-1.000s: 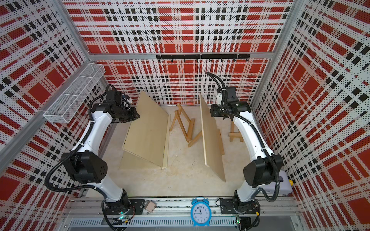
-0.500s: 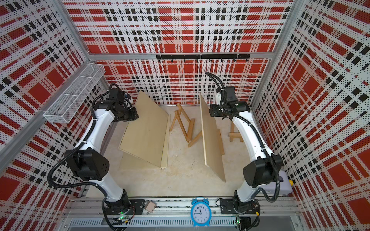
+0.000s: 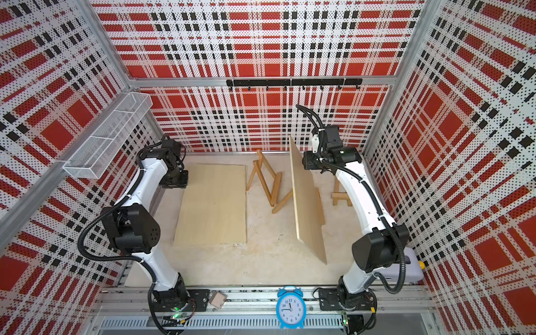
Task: Disassemble the easel
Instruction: Place the drawing board on the drawing board, then adjust the drawing board.
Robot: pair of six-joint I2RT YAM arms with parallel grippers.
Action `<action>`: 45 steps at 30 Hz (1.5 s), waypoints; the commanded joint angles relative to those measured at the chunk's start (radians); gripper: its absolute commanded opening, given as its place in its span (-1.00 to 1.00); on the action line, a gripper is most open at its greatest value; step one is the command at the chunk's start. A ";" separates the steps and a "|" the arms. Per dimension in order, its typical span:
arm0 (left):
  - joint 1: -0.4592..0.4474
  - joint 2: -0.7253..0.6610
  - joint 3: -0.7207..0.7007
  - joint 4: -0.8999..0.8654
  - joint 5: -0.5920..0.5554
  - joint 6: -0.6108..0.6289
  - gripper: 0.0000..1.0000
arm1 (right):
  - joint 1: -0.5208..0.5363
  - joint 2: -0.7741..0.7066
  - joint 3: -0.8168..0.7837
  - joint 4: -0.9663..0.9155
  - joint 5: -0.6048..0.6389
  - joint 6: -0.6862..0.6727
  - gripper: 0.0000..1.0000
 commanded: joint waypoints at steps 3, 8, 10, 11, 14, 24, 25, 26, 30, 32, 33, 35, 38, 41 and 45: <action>0.034 0.029 0.006 -0.002 -0.125 0.025 -0.08 | 0.006 0.021 0.043 0.006 0.006 0.002 0.05; 0.014 0.009 0.009 0.007 -0.090 0.013 -0.37 | 0.007 0.009 0.042 0.001 0.016 -0.004 0.04; 0.011 -0.020 -0.021 0.023 -0.047 -0.018 -0.43 | 0.008 -0.014 0.031 0.009 0.032 -0.010 0.03; 0.011 -0.043 -0.046 0.041 -0.008 -0.039 -0.43 | 0.008 -0.032 0.021 0.017 0.044 -0.015 0.03; 0.038 -0.121 -0.137 0.118 0.137 -0.121 -0.43 | 0.009 -0.088 0.000 0.044 0.061 -0.043 0.03; -0.112 -0.320 -0.230 0.350 0.405 -0.344 -0.36 | 0.044 -0.156 0.008 0.027 0.081 -0.105 -0.04; -0.150 -0.320 -0.207 0.353 0.393 -0.359 -0.36 | 0.050 -0.156 0.003 0.029 0.082 -0.102 -0.04; -0.195 -0.315 -0.180 0.360 0.384 -0.375 -0.36 | 0.054 -0.157 -0.002 0.033 0.080 -0.099 -0.04; -0.363 -0.265 -0.068 0.425 0.357 -0.442 -0.38 | 0.059 -0.149 -0.007 0.046 0.062 -0.082 -0.04; -0.422 -0.221 -0.011 0.463 0.366 -0.476 -0.36 | 0.059 -0.146 -0.008 0.054 0.048 -0.072 -0.04; -0.446 -0.197 0.014 0.477 0.366 -0.491 -0.34 | 0.060 -0.144 -0.010 0.058 0.039 -0.068 -0.04; -0.476 -0.141 0.054 0.511 0.406 -0.530 -0.31 | 0.060 -0.143 -0.012 0.066 0.026 -0.064 -0.04; -0.520 -0.061 0.121 0.515 0.436 -0.558 -0.31 | 0.062 -0.138 -0.013 0.065 0.014 -0.064 -0.04; -0.565 -0.024 0.165 0.456 0.389 -0.534 -0.33 | 0.065 -0.141 -0.009 0.058 0.012 -0.070 -0.04; -0.588 -0.060 0.090 0.361 0.318 -0.517 -0.47 | 0.064 -0.156 -0.015 0.056 0.036 -0.092 -0.03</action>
